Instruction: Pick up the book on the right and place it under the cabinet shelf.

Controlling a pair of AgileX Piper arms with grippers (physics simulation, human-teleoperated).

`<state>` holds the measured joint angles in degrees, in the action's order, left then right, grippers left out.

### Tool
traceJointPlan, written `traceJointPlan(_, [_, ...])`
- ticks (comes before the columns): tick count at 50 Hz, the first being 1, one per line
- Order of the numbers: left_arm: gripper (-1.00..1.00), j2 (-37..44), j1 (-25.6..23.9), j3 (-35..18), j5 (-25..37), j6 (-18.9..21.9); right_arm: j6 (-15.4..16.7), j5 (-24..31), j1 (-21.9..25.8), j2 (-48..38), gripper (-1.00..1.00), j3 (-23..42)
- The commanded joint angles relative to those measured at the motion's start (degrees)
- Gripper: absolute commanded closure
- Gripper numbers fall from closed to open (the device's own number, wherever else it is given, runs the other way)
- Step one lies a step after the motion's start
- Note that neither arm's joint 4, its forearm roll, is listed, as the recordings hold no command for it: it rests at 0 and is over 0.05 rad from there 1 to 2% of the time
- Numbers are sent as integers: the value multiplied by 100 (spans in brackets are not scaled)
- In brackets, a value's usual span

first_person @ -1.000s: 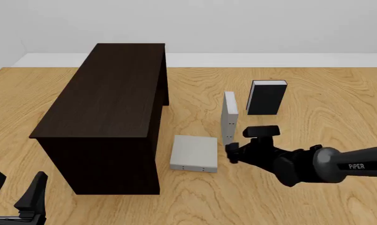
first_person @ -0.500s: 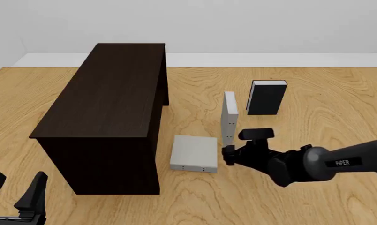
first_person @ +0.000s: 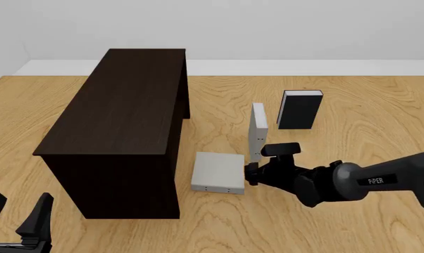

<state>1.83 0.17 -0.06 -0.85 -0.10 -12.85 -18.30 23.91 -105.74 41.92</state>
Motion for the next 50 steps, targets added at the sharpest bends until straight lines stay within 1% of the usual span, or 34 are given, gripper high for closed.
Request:
traceJointPlan(1, [-100, 13, -1, -1, -12, -1, -335, -46, 210, -168, -100, 255])
traceJointPlan(15, [-100, 15, -2, -1, -12, -1, -340, -27, 279, -189, -100, 315])
traceJointPlan(20, [-100, 13, -1, -1, -11, -1, -344, 18, 420, -160, -100, 396])
traceJointPlan(32, [-100, 16, -2, -1, -13, -1, -322, 134, 561, -166, -100, 575])
traceJointPlan(50, [-100, 13, 1, -1, -11, -3, -344, 307, 903, -478, -100, 1046])
